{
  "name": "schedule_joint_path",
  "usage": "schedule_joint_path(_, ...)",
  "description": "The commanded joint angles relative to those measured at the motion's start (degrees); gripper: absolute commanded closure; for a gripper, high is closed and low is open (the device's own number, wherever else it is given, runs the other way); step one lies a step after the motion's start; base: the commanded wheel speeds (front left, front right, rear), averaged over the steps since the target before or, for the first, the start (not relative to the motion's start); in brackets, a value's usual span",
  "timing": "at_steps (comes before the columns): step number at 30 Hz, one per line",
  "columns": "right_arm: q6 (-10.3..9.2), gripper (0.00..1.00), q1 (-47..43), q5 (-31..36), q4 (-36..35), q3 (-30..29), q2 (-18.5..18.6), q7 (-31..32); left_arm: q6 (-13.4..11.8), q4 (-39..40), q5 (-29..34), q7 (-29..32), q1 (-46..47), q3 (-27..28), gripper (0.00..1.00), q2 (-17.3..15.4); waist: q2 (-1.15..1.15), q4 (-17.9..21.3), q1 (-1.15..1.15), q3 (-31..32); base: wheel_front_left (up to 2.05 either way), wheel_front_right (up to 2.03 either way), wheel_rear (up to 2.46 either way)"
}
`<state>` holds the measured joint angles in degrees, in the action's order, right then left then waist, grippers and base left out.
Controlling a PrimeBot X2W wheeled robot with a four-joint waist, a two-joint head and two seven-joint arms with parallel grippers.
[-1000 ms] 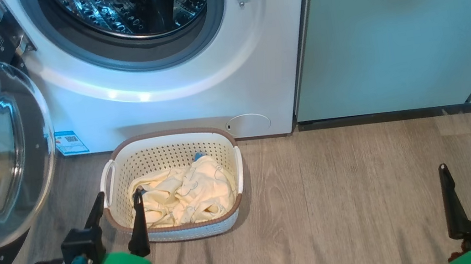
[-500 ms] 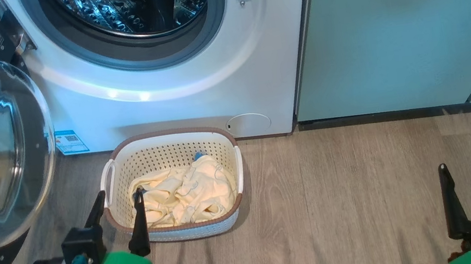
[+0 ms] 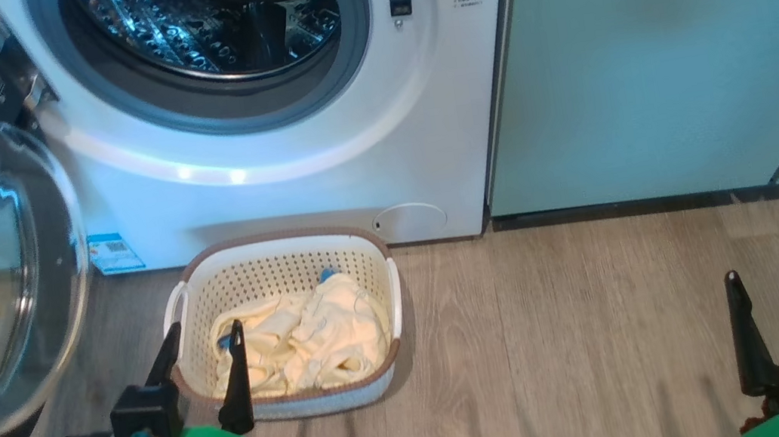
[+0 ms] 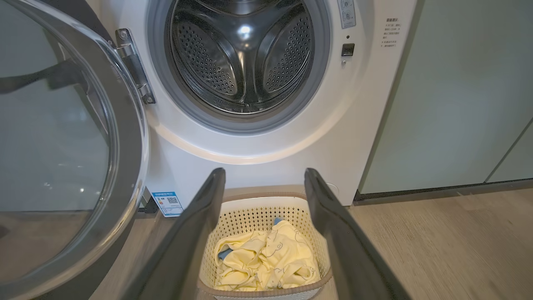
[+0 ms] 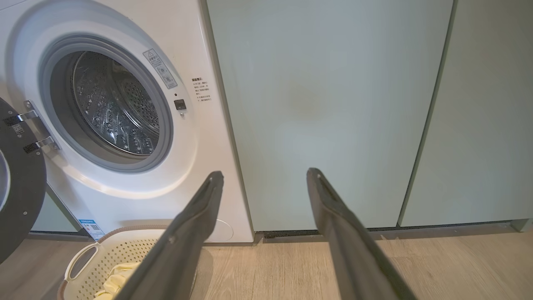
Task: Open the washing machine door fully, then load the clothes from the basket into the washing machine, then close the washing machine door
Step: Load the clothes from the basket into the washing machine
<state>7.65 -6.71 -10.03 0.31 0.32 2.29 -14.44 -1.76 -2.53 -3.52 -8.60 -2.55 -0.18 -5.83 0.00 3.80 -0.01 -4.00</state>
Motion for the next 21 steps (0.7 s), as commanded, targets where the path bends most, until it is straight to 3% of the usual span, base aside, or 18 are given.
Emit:
schedule_joint_path(1,-0.16,0.00,1.7,-0.2,-2.1,1.4,0.6,-0.6,-0.2,2.4,-0.1,-0.5,2.2,1.8,0.00,-1.0,0.00,0.1,0.01,-0.1,1.81,-1.81,0.00)
schedule_joint_path(11,-0.16,0.00,2.1,-0.4,-2.3,1.5,0.6,-0.6,-0.9,2.5,-0.4,-0.5,2.9,1.6,0.00,-1.4,0.00,0.2,0.01,-1.0,1.78,-1.77,-0.01)
schedule_joint_path(21,-0.16,0.00,2.4,-0.4,-2.2,1.5,0.6,-0.6,-1.0,2.4,-0.3,-0.9,3.0,0.8,0.00,-2.0,0.00,0.1,0.01,-1.4,0.51,-0.51,0.00)
